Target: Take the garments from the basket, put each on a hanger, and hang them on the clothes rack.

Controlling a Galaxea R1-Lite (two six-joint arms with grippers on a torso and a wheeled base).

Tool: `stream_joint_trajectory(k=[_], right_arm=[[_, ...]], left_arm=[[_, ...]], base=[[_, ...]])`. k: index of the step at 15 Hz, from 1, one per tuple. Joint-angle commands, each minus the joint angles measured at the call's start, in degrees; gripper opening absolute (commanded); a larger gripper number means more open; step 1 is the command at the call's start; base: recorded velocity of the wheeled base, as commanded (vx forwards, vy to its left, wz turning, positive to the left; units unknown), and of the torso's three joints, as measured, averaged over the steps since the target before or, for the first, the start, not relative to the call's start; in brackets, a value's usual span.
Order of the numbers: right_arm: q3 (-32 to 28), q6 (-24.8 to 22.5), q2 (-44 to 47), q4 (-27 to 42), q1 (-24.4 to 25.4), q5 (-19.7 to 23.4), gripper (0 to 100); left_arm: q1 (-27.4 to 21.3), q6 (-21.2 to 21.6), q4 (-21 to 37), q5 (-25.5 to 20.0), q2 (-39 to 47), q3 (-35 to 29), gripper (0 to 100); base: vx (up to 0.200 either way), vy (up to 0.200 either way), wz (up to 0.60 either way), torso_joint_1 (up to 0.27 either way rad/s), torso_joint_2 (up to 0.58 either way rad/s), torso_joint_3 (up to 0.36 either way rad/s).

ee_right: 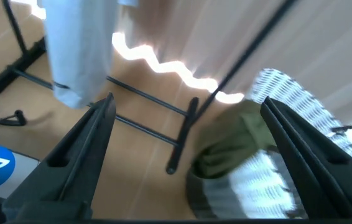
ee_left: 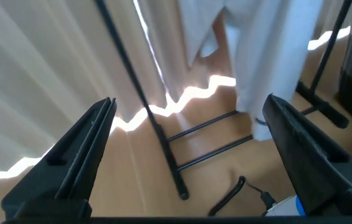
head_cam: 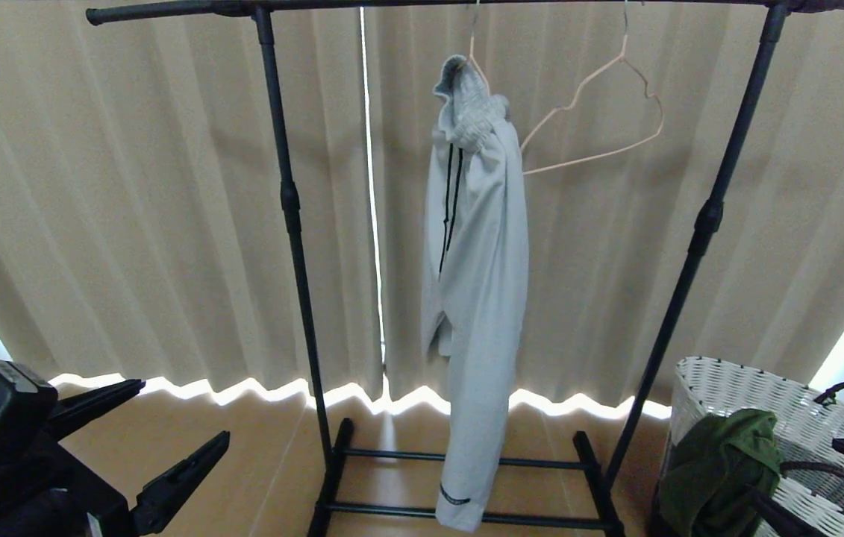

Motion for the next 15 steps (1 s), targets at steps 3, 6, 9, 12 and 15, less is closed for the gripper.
stream_joint_trajectory(k=[3,6,9,12,15], right_arm=[[0.15,-0.06,0.33,0.04,0.02,0.01,100],[0.24,-0.06,0.25,0.04,0.02,0.01,100],[0.24,-0.06,0.07,0.04,0.02,0.01,100],[1.82,-0.14,-2.39,0.04,-0.07,-0.16,100],[5.78,-1.46,-7.14,0.13,-1.03,-1.57,100]], left_arm=[[-0.24,-0.01,-0.05,-0.07,0.07,0.34,100],[-0.24,-0.01,0.04,-0.07,0.16,0.34,100],[-0.24,-0.01,-0.05,-0.07,0.51,0.17,100],[-0.33,0.08,-0.05,-0.07,0.25,0.08,100],[-0.42,-0.01,-0.05,-0.07,0.25,-0.45,100]], base=[[0.0,-0.2,0.0,0.001,0.0,-0.001],[0.0,-0.2,0.0,0.001,0.0,0.001],[0.0,-0.067,0.0,0.002,0.0,0.002],[0.0,0.0,0.0,0.0,0.0,0.0],[0.0,0.0,0.0,0.0,0.0,0.0]])
